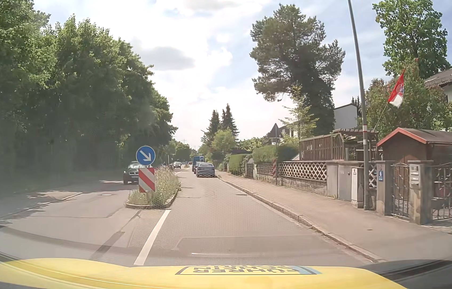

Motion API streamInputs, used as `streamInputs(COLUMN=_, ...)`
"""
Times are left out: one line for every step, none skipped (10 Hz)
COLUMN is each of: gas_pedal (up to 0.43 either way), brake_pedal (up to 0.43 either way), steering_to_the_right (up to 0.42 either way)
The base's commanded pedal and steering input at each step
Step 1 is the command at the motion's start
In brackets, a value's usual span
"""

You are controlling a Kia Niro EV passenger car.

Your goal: Follow the waypoints while adhering to traffic rules and regulations

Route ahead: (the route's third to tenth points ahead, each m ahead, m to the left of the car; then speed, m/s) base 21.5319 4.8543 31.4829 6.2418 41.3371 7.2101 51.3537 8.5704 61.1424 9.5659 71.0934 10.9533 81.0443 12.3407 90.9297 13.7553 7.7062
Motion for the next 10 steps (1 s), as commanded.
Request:
streamInputs(gas_pedal=0.0, brake_pedal=0.0, steering_to_the_right=-0.01)
streamInputs(gas_pedal=0.0, brake_pedal=0.0, steering_to_the_right=-0.011)
streamInputs(gas_pedal=0.0, brake_pedal=0.0, steering_to_the_right=-0.012)
streamInputs(gas_pedal=0.0, brake_pedal=0.0, steering_to_the_right=-0.014)
streamInputs(gas_pedal=0.0, brake_pedal=0.0, steering_to_the_right=-0.02)
streamInputs(gas_pedal=0.0, brake_pedal=0.012, steering_to_the_right=-0.033)
streamInputs(gas_pedal=0.0, brake_pedal=0.061, steering_to_the_right=-0.041)
streamInputs(gas_pedal=0.0, brake_pedal=0.104, steering_to_the_right=-0.043)
streamInputs(gas_pedal=0.0, brake_pedal=0.134, steering_to_the_right=-0.045)
streamInputs(gas_pedal=0.0, brake_pedal=0.146, steering_to_the_right=-0.048)
